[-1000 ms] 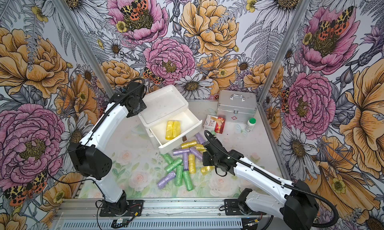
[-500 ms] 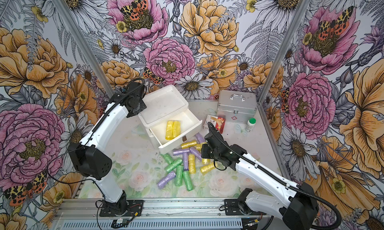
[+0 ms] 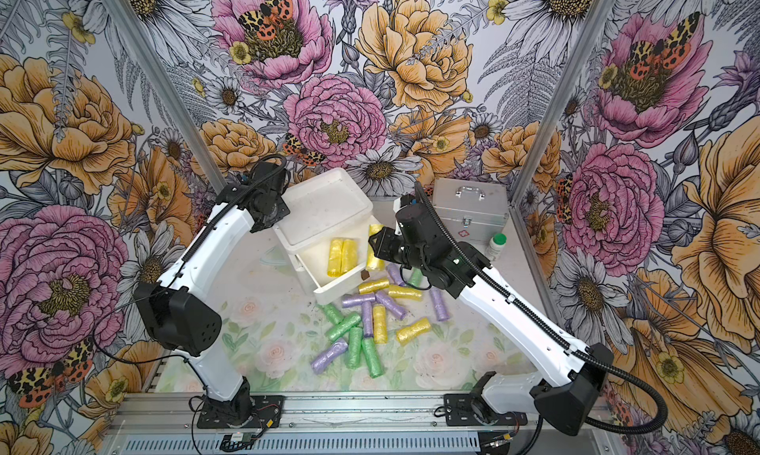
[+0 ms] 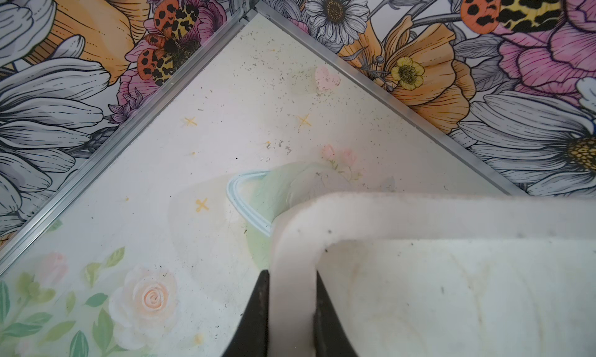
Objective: Sort the rolls of trash bags by color and place them into the drawer
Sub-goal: Place the roll of trash bags in the drawer.
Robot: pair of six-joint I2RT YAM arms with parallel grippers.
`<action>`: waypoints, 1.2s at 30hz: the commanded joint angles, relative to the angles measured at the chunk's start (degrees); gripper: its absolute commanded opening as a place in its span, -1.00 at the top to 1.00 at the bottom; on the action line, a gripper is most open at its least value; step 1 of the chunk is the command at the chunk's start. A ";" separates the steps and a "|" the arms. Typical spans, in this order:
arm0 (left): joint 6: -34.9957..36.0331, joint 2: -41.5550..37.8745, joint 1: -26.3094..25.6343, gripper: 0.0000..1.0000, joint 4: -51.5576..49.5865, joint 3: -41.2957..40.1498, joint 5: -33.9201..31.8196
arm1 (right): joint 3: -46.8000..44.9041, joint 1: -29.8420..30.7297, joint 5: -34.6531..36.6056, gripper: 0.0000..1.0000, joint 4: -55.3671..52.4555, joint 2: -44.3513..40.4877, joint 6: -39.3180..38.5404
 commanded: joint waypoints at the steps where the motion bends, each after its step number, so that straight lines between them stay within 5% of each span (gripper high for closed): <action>1: -6.40 5.95 0.33 1.00 1.03 -3.75 12.61 | 0.80 0.14 0.80 0.61 5.57 2.16 7.78; 12: -6.06 6.00 0.33 1.00 1.03 -3.23 13.05 | -3.81 1.13 9.79 0.65 12.00 7.21 24.89; 29: -5.88 5.30 0.49 1.00 1.03 -3.82 13.28 | -1.43 -0.18 12.04 0.64 11.95 14.44 30.37; 31: -5.91 5.29 0.50 1.00 1.03 -3.70 13.23 | -0.91 -0.28 11.32 0.57 11.97 15.14 30.01; 36: -5.79 5.19 0.75 1.00 1.03 -3.92 13.23 | -1.02 -0.54 10.23 -0.10 11.95 15.73 29.28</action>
